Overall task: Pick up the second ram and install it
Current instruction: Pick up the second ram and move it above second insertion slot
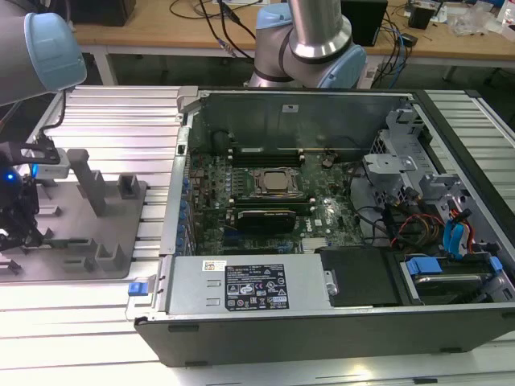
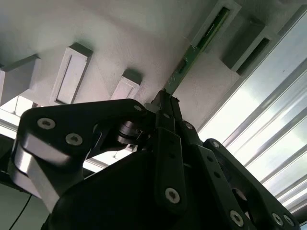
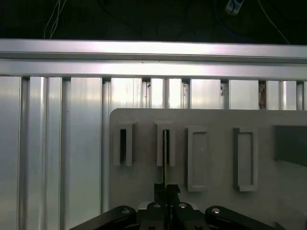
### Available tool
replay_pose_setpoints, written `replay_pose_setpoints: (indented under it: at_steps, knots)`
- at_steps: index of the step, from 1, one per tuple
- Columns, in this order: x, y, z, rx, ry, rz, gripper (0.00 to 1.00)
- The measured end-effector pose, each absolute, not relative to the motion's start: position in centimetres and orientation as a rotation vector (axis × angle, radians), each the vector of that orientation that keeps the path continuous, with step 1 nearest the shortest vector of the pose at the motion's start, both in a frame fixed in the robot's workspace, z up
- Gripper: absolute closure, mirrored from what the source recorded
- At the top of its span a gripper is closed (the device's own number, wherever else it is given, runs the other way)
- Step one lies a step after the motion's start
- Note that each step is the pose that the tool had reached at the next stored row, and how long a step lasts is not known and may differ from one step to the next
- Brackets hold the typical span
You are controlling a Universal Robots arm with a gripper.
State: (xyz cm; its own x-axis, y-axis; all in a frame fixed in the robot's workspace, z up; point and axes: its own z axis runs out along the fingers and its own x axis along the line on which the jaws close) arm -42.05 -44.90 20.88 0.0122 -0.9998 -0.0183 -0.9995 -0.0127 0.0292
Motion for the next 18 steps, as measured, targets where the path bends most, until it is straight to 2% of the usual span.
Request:
replay_pose_setpoints:
  at_steps: [4, 18]
  knots:
    - [-42.0, -44.9, 22.0, 2.227, -2.203, -0.053, 0.91]
    - [-42.0, -44.9, 30.6, 2.223, -2.208, -0.053, 0.91]
